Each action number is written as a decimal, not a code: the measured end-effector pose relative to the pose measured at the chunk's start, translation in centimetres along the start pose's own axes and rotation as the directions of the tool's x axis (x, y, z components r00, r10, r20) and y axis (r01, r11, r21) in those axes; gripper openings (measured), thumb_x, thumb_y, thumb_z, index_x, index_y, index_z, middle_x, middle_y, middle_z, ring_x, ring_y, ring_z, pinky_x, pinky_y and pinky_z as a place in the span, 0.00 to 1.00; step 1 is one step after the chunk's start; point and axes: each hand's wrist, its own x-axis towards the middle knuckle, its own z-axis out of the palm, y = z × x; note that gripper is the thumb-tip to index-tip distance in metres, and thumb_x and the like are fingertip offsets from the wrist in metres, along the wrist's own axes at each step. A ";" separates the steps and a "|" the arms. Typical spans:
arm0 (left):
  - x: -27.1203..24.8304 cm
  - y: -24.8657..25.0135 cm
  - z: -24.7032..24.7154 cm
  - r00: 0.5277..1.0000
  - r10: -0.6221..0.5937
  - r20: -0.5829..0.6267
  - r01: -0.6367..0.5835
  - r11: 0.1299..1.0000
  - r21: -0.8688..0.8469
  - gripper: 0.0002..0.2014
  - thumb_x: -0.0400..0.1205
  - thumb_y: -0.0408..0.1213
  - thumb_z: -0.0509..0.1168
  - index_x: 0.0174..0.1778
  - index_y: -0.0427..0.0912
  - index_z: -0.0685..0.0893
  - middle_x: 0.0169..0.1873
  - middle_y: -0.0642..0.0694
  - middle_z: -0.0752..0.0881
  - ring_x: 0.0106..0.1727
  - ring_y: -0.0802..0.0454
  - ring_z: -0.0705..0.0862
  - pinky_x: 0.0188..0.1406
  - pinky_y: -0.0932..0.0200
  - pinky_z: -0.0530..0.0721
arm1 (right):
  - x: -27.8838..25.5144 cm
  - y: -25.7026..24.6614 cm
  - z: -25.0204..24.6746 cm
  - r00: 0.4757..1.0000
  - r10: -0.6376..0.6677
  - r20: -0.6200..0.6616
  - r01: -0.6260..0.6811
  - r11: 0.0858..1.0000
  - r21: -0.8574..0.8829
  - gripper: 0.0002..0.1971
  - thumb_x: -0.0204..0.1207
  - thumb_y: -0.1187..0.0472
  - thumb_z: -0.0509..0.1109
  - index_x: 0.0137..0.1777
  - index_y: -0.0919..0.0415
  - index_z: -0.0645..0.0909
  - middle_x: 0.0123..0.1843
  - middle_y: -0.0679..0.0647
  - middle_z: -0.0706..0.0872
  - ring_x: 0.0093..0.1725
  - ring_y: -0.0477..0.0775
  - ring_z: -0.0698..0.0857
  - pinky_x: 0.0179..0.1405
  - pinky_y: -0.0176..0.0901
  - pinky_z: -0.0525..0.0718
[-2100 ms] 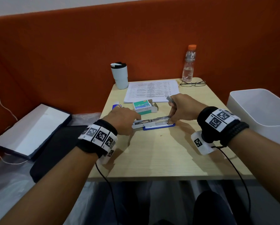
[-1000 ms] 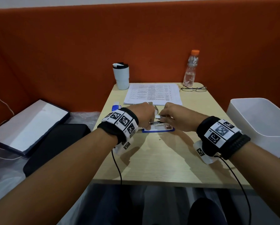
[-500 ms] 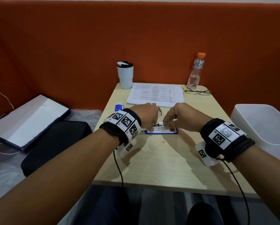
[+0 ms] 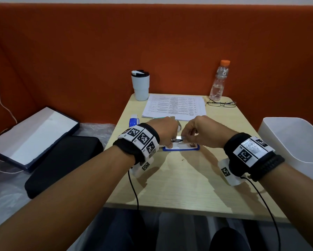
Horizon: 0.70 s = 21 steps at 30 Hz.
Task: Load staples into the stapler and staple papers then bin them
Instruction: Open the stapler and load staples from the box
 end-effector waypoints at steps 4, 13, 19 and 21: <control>0.0 0.1 -0.1 1.000 -0.001 0.007 0.001 1.000 0.005 0.20 0.82 0.41 0.77 0.68 0.39 0.88 0.62 0.42 0.87 0.57 0.42 0.87 0.58 0.47 0.88 | -0.3 0.1 0.1 0.999 -0.037 -0.012 0.037 0.999 0.015 0.06 0.82 0.62 0.78 0.53 0.53 0.96 0.45 0.43 0.95 0.45 0.42 0.90 0.51 0.50 0.91; 0.4 0.0 0.3 1.000 -0.021 0.000 0.021 1.000 -0.010 0.20 0.80 0.40 0.78 0.67 0.39 0.89 0.62 0.41 0.87 0.55 0.43 0.86 0.59 0.45 0.88 | 0.3 0.0 0.2 1.000 0.004 0.015 -0.003 1.000 -0.007 0.07 0.81 0.62 0.79 0.51 0.51 0.97 0.42 0.44 0.93 0.42 0.44 0.89 0.43 0.43 0.86; 0.7 -0.3 0.7 1.000 -0.019 -0.007 0.019 1.000 -0.003 0.20 0.79 0.39 0.79 0.67 0.41 0.88 0.60 0.41 0.89 0.56 0.40 0.88 0.59 0.42 0.89 | 0.0 -0.3 0.2 1.000 0.013 0.013 -0.013 1.000 -0.011 0.08 0.80 0.62 0.80 0.55 0.52 0.97 0.42 0.42 0.92 0.42 0.41 0.89 0.47 0.45 0.89; 0.9 -0.4 0.8 1.000 -0.021 -0.004 0.021 1.000 -0.004 0.20 0.78 0.39 0.80 0.66 0.41 0.88 0.59 0.40 0.90 0.55 0.40 0.89 0.58 0.42 0.90 | -0.2 -0.3 0.3 1.000 0.014 0.003 -0.014 1.000 -0.015 0.08 0.80 0.62 0.81 0.55 0.51 0.98 0.42 0.41 0.93 0.43 0.42 0.89 0.48 0.48 0.90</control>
